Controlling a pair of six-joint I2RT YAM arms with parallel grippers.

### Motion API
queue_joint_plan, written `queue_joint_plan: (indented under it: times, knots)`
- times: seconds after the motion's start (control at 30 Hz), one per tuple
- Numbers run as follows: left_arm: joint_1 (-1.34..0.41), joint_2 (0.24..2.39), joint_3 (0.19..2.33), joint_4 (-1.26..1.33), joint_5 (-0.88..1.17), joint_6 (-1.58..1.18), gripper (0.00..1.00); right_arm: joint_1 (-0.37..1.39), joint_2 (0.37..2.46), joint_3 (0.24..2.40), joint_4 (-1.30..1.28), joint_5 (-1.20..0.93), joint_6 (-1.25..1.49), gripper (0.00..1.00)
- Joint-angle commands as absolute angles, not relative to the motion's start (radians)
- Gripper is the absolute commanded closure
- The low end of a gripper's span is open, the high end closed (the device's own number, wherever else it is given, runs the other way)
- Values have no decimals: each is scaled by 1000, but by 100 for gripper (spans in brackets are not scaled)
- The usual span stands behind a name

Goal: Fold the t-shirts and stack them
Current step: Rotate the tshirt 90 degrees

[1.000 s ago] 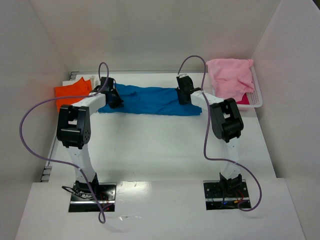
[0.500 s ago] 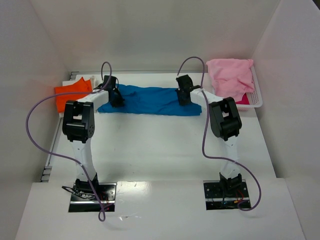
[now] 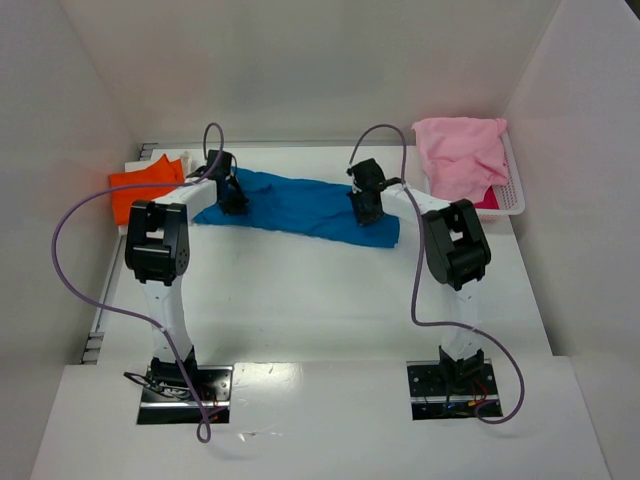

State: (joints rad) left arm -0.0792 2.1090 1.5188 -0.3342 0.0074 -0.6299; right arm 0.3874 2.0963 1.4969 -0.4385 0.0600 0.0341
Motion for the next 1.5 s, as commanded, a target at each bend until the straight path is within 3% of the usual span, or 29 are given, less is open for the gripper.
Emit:
queue_joint_plan:
  times: [0.0, 0.27, 0.53, 0.67, 0.77, 0.93, 1.07, 1.17, 1.2, 1.3, 1.37, 1.47]
  knots:
    - [-69, 2119, 1540, -371, 29, -572, 100, 480, 2045, 1408, -551, 43, 40, 96]
    - [-69, 2100, 1540, -432, 5, -469, 100, 607, 1809, 1200, -495, -98, 29, 97]
    - [-74, 2216, 1702, -477, 28, -353, 95, 680, 1733, 1167, -500, -315, -7, 96]
    - [-99, 2287, 1829, -531, 6, -330, 94, 728, 1750, 1152, -487, -335, -25, 97]
    - [-117, 2287, 1836, -519, -12, -339, 92, 733, 1715, 1138, -454, -228, -11, 97]
    - [-117, 2246, 1808, -496, -17, -366, 91, 692, 1610, 1138, -441, -94, 3, 83]
    - [-86, 2153, 1749, -442, 52, -387, 85, 621, 1464, 1129, -414, -49, 9, 65]
    - [-74, 2108, 1761, -447, 61, -399, 66, 572, 1407, 1129, -414, -16, 9, 39]
    - [-68, 2091, 1761, -459, 56, -406, 58, 543, 1397, 1129, -414, -6, 9, 26]
    - [-67, 2057, 1740, -465, 32, -423, 44, 508, 1413, 1125, -405, 27, 9, 1]
    - [-58, 2043, 1719, -465, 26, -449, 34, 508, 1444, 1118, -405, 34, 9, 0]
    - [-49, 2021, 1666, -436, 39, -495, 30, 508, 1511, 1118, -416, -21, 7, 0]
